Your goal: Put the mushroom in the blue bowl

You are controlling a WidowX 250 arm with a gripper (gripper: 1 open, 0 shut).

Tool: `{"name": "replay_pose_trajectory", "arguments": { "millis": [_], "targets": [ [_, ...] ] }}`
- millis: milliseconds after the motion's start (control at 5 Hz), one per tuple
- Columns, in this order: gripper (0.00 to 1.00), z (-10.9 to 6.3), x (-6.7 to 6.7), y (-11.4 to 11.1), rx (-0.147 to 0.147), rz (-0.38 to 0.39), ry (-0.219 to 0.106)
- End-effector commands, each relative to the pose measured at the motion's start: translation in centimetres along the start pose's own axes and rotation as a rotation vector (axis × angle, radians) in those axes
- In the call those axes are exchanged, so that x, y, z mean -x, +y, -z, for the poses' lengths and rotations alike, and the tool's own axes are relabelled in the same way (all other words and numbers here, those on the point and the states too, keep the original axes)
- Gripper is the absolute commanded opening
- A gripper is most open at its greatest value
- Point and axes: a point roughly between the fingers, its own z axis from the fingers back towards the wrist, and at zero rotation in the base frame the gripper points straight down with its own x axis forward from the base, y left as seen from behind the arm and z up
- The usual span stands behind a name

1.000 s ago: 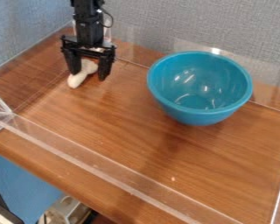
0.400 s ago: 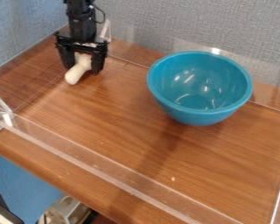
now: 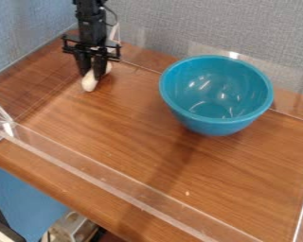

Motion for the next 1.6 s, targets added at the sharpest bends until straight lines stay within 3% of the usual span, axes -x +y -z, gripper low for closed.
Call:
{"name": "replay_pose_trajectory", "arguments": {
  "millis": [0, 400, 800, 1200, 1400],
  "targets": [
    [0.00, -4.0, -0.8, -1.4, -0.020, 0.013, -0.099],
    [0.00, -4.6, 1.9, -2.2, -0.027, -0.042, -0.102],
    [0.00, -3.9, 3.0, -1.0, -0.026, 0.006, -0.095],
    [0.00, -2.3, 2.0, 1.8, -0.026, 0.022, -0.092],
    [0.00, -4.6, 2.5, 0.5, -0.034, -0.025, -0.111]
  ]
}}
